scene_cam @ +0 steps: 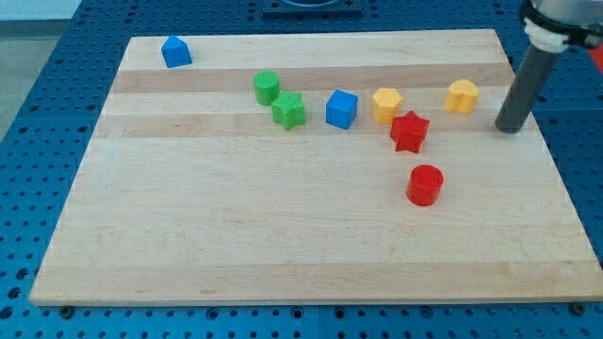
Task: Move the yellow heart to top center
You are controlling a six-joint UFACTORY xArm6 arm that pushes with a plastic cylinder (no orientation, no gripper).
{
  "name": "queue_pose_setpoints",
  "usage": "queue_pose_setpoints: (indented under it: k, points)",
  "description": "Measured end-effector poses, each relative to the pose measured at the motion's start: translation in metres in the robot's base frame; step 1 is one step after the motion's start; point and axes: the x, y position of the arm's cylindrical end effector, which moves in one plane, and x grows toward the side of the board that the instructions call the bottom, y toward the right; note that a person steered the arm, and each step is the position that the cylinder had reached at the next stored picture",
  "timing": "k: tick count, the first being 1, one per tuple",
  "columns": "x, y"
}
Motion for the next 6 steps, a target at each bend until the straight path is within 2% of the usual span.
queue_pose_setpoints:
  k: [2,5,6]
  points:
    - [-0.005,-0.011]
    - [-0.057,-0.024]
    - [-0.057,-0.025]
